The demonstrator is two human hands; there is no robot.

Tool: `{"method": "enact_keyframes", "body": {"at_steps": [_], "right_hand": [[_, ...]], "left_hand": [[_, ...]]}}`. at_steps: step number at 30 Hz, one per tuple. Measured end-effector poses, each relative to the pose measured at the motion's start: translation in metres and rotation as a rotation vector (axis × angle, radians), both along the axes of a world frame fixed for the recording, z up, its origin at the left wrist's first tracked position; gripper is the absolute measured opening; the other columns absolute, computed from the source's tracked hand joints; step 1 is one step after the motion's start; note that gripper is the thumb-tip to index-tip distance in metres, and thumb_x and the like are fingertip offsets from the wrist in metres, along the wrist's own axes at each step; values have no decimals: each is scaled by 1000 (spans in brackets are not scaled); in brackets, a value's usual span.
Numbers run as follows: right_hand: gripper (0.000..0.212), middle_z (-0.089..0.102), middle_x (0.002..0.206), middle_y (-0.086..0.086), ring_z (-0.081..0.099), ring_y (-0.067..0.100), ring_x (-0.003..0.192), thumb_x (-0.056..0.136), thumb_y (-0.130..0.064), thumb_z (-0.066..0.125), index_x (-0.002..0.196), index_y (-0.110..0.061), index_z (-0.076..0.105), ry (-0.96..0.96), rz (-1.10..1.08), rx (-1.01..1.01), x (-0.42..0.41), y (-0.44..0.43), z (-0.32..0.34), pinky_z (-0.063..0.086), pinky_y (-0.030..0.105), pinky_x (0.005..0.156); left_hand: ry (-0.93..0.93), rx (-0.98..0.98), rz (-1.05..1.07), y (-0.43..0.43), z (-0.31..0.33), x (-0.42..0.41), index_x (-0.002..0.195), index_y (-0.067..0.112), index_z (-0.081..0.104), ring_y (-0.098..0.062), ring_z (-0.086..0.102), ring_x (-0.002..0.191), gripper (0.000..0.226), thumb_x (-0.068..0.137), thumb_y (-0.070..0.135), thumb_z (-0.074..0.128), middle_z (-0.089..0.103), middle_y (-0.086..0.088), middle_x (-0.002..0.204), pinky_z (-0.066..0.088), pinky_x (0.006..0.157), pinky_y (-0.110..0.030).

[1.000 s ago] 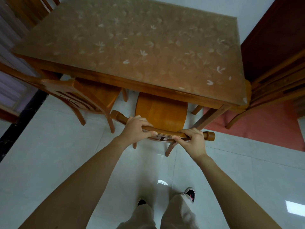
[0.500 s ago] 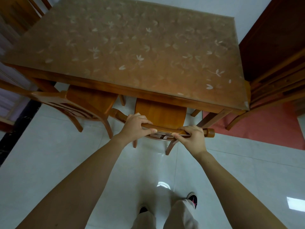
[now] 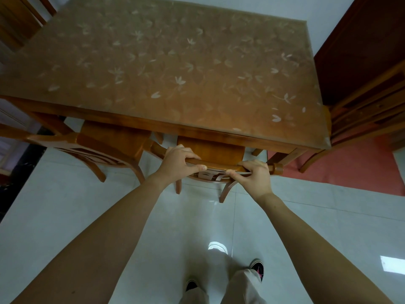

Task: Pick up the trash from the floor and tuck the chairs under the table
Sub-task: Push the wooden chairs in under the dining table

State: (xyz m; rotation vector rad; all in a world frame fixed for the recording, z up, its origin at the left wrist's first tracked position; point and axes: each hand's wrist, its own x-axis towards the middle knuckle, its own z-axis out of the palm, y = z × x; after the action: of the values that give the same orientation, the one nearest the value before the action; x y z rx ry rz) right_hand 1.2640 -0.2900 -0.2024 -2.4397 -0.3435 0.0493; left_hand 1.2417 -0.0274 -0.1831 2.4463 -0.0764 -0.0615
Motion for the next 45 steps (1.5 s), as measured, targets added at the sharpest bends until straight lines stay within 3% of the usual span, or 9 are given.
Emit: {"method": "enact_keyframes", "body": {"at_steps": [5, 18, 24, 33, 36, 39, 45], "right_hand": [[64, 70, 91, -10, 55, 10, 89, 75, -77, 50, 100, -23, 75, 30, -1, -1, 14, 1, -1, 46, 40, 88], [55, 67, 87, -13, 48, 3, 83, 76, -71, 56, 96, -23, 75, -21, -7, -9, 29, 3, -1, 35, 31, 86], [54, 60, 84, -18, 49, 4, 85, 77, -71, 57, 97, -24, 75, -27, -14, -17, 33, 3, -2, 39, 34, 88], [66, 62, 94, -12, 54, 15, 98, 74, -77, 55, 109, -23, 73, 40, -5, -19, 31, 1, 7, 44, 35, 88], [67, 63, 110, -3, 49, 19, 114, 78, -72, 59, 121, -21, 68, 148, -6, -48, 26, 0, 17, 42, 33, 95], [61, 61, 130, 2, 46, 22, 128, 87, -60, 59, 132, -18, 61, 147, 17, -60, 12, 3, 35, 40, 41, 108], [58, 49, 147, 8, 40, 27, 139, 94, -48, 56, 142, -16, 50, -229, 130, -210, -40, -22, 88, 28, 45, 117]], "left_hand": [[8, 3, 7, 2, 0, 13, 103, 25, 73, -13, 52, 97, 43, 77, 59, 67, 64, 14, 94, 34, 89, -39], [-12, 10, -3, 3, -2, 29, 101, 25, 73, -12, 52, 94, 42, 76, 59, 68, 60, 18, 89, 34, 88, -38], [-22, 13, 1, 4, -5, 32, 101, 26, 73, -12, 51, 95, 42, 76, 60, 67, 61, 18, 90, 35, 90, -39], [-79, 63, 41, 2, -10, 27, 99, 29, 72, -15, 47, 97, 45, 76, 66, 61, 60, 16, 88, 34, 89, -33], [-123, 147, 60, -7, -10, 15, 109, 21, 68, -18, 51, 103, 45, 84, 58, 59, 64, 6, 100, 33, 95, -36], [-154, 222, 65, -19, 1, -2, 126, 17, 60, -24, 49, 118, 46, 91, 46, 56, 62, -2, 122, 33, 102, -41], [-357, 322, 37, -54, 63, -47, 143, 22, 42, -22, 34, 138, 55, 97, 50, 36, 46, 1, 146, 20, 116, -42]]}}
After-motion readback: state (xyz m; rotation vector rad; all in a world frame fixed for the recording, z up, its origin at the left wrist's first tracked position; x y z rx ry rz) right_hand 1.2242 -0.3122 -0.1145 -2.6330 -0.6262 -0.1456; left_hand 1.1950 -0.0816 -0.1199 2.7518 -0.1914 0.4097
